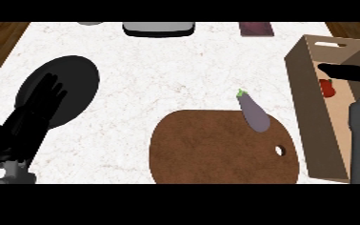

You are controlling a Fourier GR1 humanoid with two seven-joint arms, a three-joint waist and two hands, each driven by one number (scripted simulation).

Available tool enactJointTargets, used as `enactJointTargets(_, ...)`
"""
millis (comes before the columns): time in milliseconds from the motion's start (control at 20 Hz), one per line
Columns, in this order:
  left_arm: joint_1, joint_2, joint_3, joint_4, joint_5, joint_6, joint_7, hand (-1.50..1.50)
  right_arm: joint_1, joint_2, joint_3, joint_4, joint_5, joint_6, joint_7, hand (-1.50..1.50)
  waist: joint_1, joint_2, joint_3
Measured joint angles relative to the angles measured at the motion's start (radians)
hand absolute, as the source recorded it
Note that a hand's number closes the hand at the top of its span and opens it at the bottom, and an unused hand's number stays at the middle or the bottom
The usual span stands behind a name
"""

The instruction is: Pick the bell pepper from the cutting board and place it in the cardboard box

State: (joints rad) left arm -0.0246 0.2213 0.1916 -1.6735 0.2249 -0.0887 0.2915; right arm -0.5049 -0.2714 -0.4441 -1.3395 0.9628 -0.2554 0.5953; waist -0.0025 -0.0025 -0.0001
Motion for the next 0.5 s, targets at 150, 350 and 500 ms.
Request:
enactJointTargets(150,0.003,0.007,0.008,-0.007,0.000,0.004,0.010,0.00,0.024,0.016,-0.052,-0.076,-0.066,-0.073,-0.022,-1.50,-0.005,-0.001,0.000)
enactJointTargets(350,0.005,0.007,0.019,0.018,0.000,-0.007,-0.012,0.00,0.107,0.022,-0.109,-0.207,-0.164,-0.087,-0.034,-1.50,-0.009,-0.001,0.000)
enactJointTargets(500,-0.007,0.008,0.022,0.032,0.000,-0.009,-0.014,0.00,0.187,0.018,-0.156,-0.328,-0.249,-0.061,-0.031,-1.50,-0.013,-0.002,0.000)
